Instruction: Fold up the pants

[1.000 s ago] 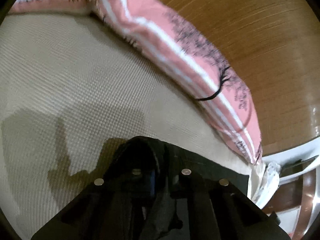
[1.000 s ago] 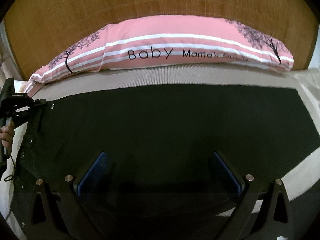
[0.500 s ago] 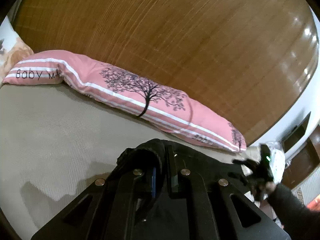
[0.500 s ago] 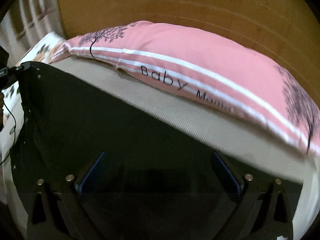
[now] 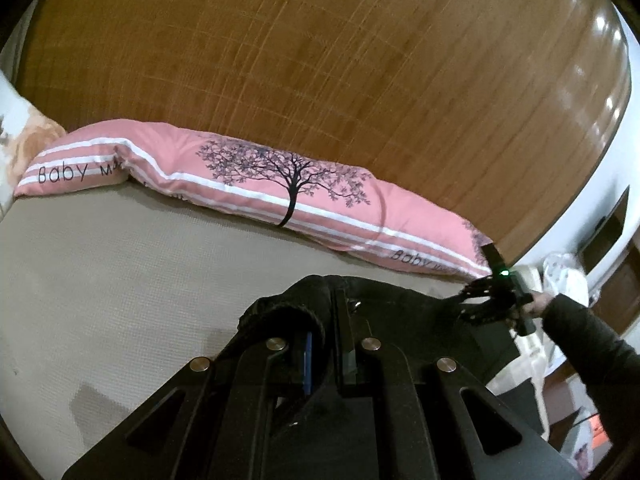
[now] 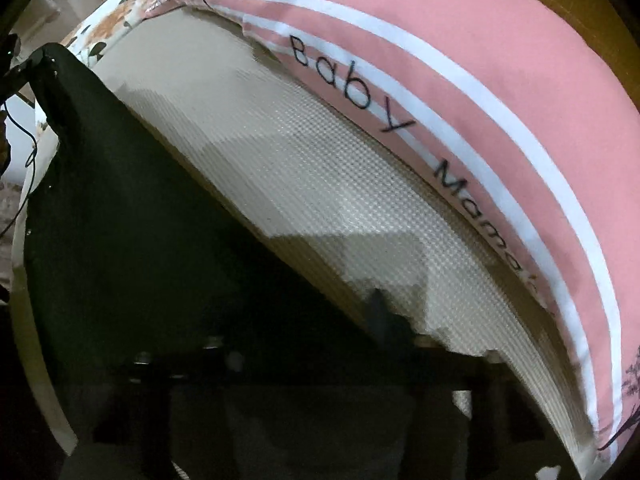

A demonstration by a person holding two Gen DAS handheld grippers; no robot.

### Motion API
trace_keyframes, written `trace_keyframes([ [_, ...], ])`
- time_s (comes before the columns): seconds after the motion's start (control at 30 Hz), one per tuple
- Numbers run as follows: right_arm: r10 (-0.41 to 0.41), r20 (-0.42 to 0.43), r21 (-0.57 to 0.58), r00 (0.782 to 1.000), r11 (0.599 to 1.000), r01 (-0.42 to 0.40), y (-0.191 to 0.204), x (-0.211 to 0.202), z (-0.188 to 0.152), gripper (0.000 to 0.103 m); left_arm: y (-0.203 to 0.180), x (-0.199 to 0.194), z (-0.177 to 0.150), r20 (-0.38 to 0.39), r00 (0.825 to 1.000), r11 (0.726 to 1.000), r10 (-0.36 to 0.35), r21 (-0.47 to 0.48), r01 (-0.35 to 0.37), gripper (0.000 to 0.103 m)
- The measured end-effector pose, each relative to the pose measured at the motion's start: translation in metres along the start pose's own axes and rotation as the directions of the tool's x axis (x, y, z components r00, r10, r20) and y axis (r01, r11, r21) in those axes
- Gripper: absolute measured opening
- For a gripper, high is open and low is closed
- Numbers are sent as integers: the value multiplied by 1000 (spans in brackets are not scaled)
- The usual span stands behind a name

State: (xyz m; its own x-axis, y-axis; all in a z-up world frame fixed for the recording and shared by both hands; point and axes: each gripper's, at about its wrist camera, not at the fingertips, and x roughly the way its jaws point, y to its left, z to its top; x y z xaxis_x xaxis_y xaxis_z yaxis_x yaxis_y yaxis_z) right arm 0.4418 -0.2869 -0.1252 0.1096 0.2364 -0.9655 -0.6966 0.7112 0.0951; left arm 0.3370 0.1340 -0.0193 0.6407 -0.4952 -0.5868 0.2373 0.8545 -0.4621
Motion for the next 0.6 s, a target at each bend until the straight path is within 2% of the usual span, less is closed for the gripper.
trace_keyframes([
  [0.03,-9,21,11,1000,1000,9,1,-4,-5,11,0,1,0,-3,1000,1000,4,-1,-4,8],
  [0.07,-12,34,22,999,1000,11,4,-8,-8,11,0,2,1,-4,1000,1000,13,3,-13,8],
  [0.13,-76,94,35,993,997,73,15,-23,-19,10,1,0,2,0,1000,1000,30,7,-30,8],
  [0.3,-225,223,119,949,972,202,55,-70,-56,9,-1,-12,-2,-9,999,997,48,65,-47,8],
  [0.43,-315,265,195,911,943,269,92,-97,-84,9,-10,-36,-16,-11,999,992,42,117,-41,8],
  [0.5,-356,274,227,893,927,300,115,-109,-109,9,-16,-50,-26,-12,999,990,35,136,-33,8],
  [0.57,-385,278,279,880,909,310,138,-119,-139,9,-21,-64,-39,-19,999,988,27,155,-23,9],
  [0.6,-392,278,295,877,904,310,146,-118,-144,9,-22,-73,-49,-30,999,986,22,165,-16,9],
])
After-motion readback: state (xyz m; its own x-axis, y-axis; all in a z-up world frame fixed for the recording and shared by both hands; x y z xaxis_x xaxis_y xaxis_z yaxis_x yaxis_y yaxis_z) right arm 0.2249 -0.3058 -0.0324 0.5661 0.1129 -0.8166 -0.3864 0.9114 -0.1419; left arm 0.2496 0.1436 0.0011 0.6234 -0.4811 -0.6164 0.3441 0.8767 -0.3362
